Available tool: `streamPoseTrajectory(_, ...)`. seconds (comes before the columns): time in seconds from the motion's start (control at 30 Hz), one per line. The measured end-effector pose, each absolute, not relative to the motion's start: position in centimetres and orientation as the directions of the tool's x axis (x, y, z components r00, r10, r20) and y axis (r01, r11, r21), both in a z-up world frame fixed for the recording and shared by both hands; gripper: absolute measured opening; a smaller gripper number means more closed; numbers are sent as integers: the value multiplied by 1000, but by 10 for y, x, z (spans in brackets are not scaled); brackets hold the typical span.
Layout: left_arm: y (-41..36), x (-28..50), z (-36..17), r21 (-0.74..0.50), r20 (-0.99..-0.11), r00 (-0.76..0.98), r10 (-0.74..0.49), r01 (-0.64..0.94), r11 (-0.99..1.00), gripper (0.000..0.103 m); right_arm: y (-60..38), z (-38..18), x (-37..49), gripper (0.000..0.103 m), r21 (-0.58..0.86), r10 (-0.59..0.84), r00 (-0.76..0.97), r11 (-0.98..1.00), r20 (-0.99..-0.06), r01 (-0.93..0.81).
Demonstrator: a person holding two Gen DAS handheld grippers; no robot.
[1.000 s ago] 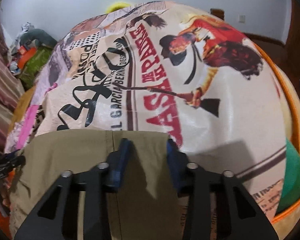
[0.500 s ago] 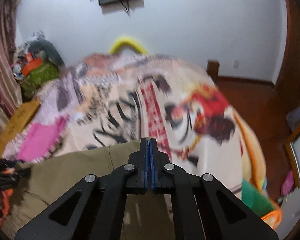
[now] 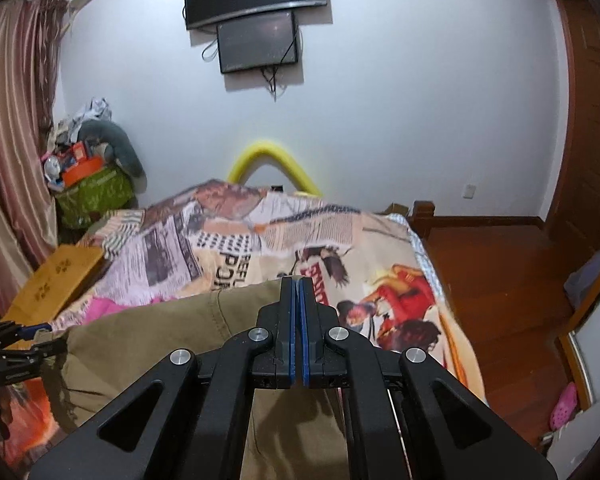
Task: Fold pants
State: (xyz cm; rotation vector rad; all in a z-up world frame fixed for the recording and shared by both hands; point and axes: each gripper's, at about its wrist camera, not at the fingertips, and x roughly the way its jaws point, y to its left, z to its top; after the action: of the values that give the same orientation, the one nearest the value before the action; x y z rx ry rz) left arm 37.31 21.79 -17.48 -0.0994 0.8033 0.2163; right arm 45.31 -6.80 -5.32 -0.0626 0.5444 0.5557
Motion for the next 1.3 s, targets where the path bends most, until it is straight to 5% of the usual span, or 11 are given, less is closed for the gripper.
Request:
streamPoseTrajectory(0.63, 168, 286, -146, 29, -708, 694, 129, -154, 988, 51, -127, -43, 352, 2, 138, 521, 676, 833, -521, -536)
streamPoseTrajectory(1.3, 146, 193, -191, -5, -795, 603, 64, -112, 994, 52, -175, -111, 260, 2, 211, 493, 552, 843, -673, -495)
